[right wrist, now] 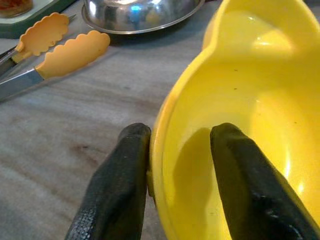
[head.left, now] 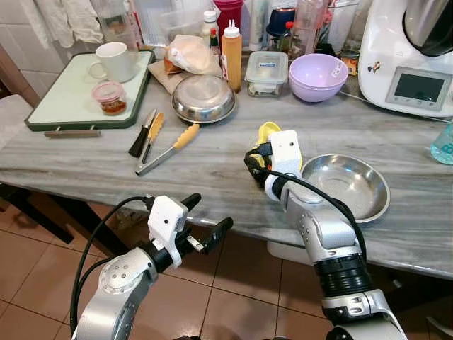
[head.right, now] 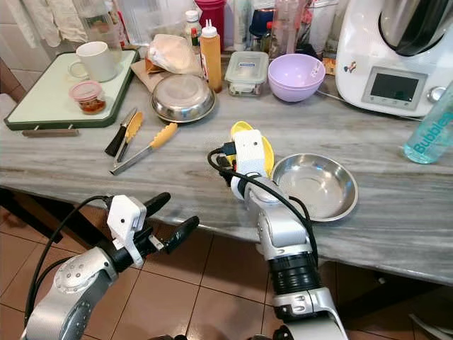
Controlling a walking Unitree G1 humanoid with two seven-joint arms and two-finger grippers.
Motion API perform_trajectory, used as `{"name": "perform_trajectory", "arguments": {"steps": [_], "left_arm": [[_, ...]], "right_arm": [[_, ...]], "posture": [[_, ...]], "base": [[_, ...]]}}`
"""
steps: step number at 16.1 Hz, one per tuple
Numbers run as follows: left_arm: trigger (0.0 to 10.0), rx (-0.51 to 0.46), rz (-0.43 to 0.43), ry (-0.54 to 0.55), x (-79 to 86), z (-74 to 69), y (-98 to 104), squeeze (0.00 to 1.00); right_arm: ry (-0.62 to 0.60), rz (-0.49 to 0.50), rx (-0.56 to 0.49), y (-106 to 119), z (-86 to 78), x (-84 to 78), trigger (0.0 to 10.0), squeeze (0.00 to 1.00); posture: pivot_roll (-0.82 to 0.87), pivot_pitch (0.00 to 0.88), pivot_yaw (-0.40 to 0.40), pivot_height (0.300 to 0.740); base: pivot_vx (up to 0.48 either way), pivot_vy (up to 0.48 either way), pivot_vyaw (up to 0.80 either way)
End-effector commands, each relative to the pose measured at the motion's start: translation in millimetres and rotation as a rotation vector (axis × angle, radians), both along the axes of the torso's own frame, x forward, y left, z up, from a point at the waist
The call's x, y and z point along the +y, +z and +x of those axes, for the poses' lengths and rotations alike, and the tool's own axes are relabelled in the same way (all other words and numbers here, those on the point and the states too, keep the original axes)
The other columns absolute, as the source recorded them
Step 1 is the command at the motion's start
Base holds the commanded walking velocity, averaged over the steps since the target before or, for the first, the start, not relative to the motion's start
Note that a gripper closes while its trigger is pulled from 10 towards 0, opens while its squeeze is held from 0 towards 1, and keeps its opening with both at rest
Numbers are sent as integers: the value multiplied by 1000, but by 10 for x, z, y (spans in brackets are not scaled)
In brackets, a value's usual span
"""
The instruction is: Setting the table
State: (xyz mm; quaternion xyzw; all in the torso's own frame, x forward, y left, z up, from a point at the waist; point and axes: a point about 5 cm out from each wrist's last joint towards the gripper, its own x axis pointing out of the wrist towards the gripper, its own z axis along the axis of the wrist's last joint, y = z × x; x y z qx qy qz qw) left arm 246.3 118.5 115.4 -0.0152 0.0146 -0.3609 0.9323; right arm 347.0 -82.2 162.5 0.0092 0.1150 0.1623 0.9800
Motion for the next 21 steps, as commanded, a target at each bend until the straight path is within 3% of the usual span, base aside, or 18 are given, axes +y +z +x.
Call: {"name": "perform_trajectory", "arguments": {"steps": [1,8,14,15,19,20,21], "left_arm": [[10000,-4,13,-6,20,6,6,0],[10000,-1,21,-2,-1,34,-13,0],[10000,-1,24,-5,-19,40,-23,0],[10000,-7,22,-2,-19,50,-10,0],[10000,-24,5,12,-25,68,35,0],[10000,-27,-2,8,-37,74,46,0],[10000,-28,-4,5,-40,77,49,0]], "right_arm": [[-17,10,-14,69,47,-6,10000,1000],[-15,-61,-137,314,139,-114,10000,1000],[-29,-128,-250,457,121,-241,10000,1000],[-70,-204,-312,500,83,-359,10000,1000],[-197,-274,-406,507,-135,-697,10000,1000],[-239,-365,-454,523,-255,-800,10000,1000],[-253,-350,-430,499,-314,-825,10000,1000]], "posture": [[-17,119,56,740],[-28,116,50,740],[-34,114,48,740],[-34,113,46,740],[-47,114,48,740],[-55,114,52,740],[-55,114,52,740]], "base": [[0,0,0],[0,0,0],[0,0,0],[0,0,0],[0,0,0],[0,0,0],[0,0,0]]}}
